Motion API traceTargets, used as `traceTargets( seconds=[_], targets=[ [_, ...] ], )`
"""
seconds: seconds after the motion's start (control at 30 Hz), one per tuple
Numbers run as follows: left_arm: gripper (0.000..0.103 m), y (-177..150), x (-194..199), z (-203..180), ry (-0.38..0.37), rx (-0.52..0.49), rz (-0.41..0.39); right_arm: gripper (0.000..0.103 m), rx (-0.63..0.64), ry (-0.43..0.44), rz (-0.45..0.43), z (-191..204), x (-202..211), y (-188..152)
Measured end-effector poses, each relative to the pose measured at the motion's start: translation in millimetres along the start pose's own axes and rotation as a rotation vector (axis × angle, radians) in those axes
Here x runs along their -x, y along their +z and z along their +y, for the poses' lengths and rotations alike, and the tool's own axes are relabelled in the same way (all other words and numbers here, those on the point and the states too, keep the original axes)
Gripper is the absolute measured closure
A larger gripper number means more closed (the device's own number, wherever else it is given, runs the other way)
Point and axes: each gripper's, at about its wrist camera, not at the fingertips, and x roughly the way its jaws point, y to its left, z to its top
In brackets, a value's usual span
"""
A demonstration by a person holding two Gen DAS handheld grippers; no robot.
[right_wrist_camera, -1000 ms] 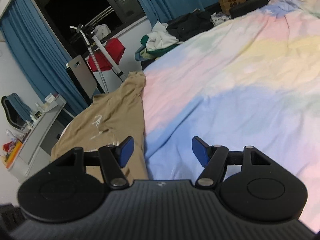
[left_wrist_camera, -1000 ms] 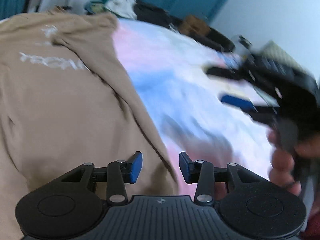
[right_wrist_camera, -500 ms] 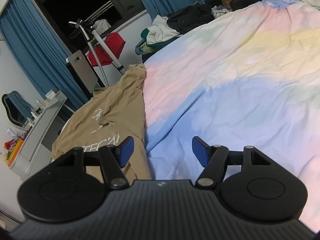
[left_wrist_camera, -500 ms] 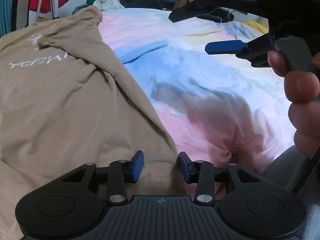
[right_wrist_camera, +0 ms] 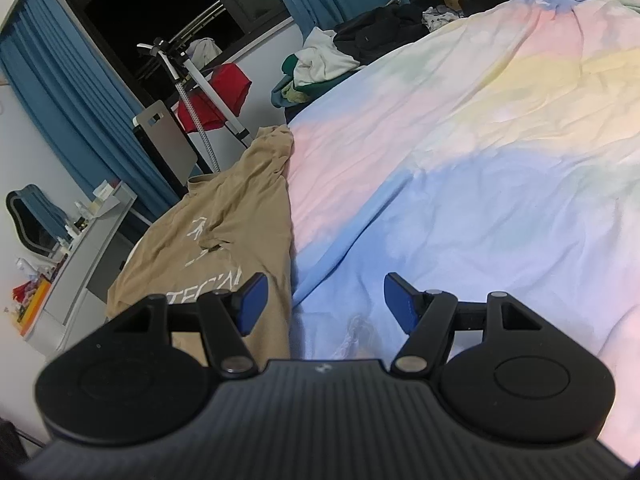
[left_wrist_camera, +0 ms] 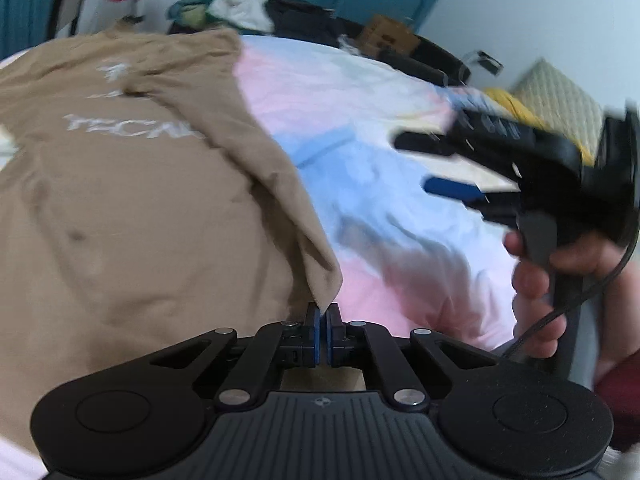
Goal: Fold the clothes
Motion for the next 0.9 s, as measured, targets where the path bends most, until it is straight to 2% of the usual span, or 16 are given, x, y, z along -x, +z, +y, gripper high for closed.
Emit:
traceTargets(
  seconds=[0.1,0.23,0.4,0.57,0.67,0.77,0.8,0.87,0.9],
  targets=[
    [0.1,3,10,33,0.039,0.076,0.038,0.035,-0.001,0.005,0.003,0,0,0],
    [0.101,-1,7,64,0.134,0.121,0.106,0.035,0.009,0.0,0.006,2,0,-1],
    [0.102,-4,-3,80,0.165,0.161,0.156,0.035,0.039,-0.014,0.013,8,-2,-2],
    [0.1,-6,7,82,0.127,0.164,0.147,0.035,0.065,-0.017,0.034,14,-6,-6],
    [0.087,-8,17,87,0.066,0.189,0.132,0.035,0.063,-0.001,0.055,17,-9,-8],
    [0.08,-8,27,88,0.022,0.192,0.097,0.036,0.026,0.055,0.094,17,-19,-7],
    [0.072,-8,29,87,0.011,0.188,0.091,0.036,0.008,0.073,0.116,17,-25,-5],
    [0.064,-11,31,87,-0.017,0.194,0.09,0.037,-0.026,0.107,0.158,19,-38,-2],
    [0.061,-13,30,87,-0.042,0.205,0.095,0.04,-0.026,0.109,0.166,22,-44,1]
  ],
)
